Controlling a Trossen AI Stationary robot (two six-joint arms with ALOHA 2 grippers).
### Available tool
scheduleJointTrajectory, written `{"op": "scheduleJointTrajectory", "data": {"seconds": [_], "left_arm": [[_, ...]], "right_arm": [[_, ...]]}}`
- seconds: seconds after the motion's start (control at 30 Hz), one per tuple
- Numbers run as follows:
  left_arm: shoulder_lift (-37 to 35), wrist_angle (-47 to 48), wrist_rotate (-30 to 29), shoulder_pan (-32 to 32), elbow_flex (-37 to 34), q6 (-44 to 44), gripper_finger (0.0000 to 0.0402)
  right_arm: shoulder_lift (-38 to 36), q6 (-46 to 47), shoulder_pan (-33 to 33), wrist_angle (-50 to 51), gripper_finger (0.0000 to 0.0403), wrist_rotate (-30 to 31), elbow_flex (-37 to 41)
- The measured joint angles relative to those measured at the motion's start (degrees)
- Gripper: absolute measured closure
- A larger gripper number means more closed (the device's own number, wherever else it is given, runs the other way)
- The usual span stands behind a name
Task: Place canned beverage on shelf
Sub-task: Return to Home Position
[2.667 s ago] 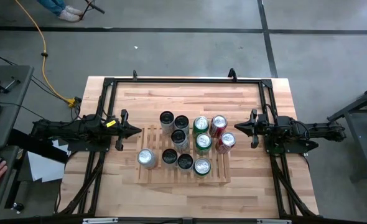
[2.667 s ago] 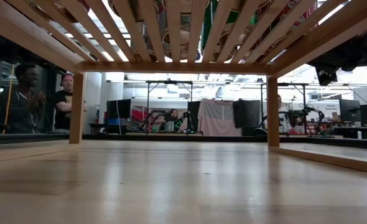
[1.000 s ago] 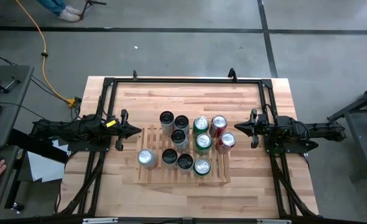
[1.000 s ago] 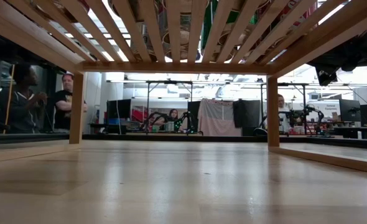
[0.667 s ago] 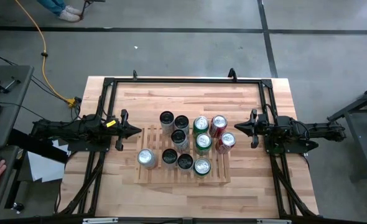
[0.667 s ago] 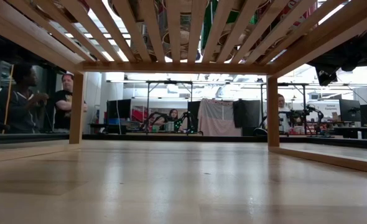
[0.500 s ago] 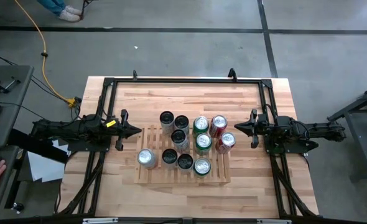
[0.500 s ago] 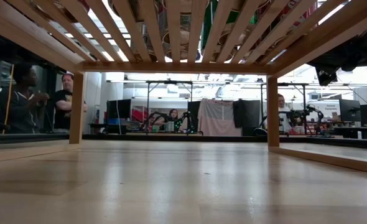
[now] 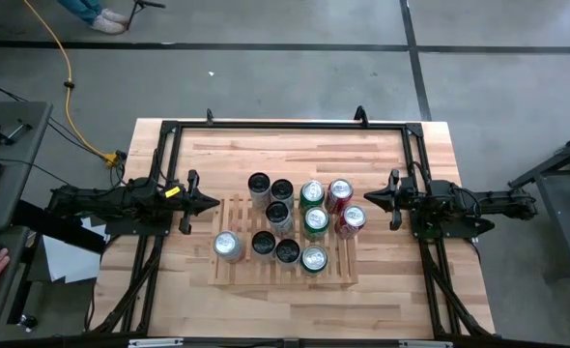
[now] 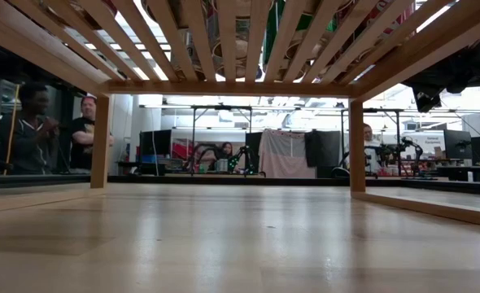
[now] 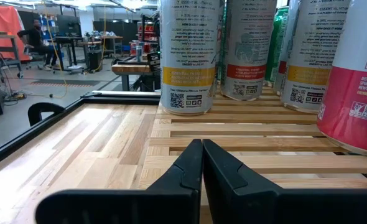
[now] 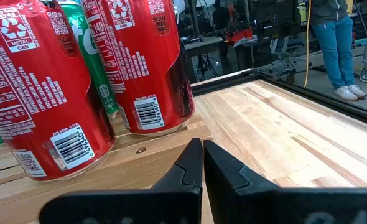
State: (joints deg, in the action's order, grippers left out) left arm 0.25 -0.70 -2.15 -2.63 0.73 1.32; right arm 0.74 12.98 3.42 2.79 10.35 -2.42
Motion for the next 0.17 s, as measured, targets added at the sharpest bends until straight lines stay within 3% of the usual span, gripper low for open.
{"op": "scheduleJointTrajectory", "data": {"seconds": [0.17], "left_arm": [[0.0,0.0,0.0,0.0,0.0,0.0,0.0398]], "right_arm": [[0.0,0.0,0.0,0.0,0.0402,0.0,0.0]]}}
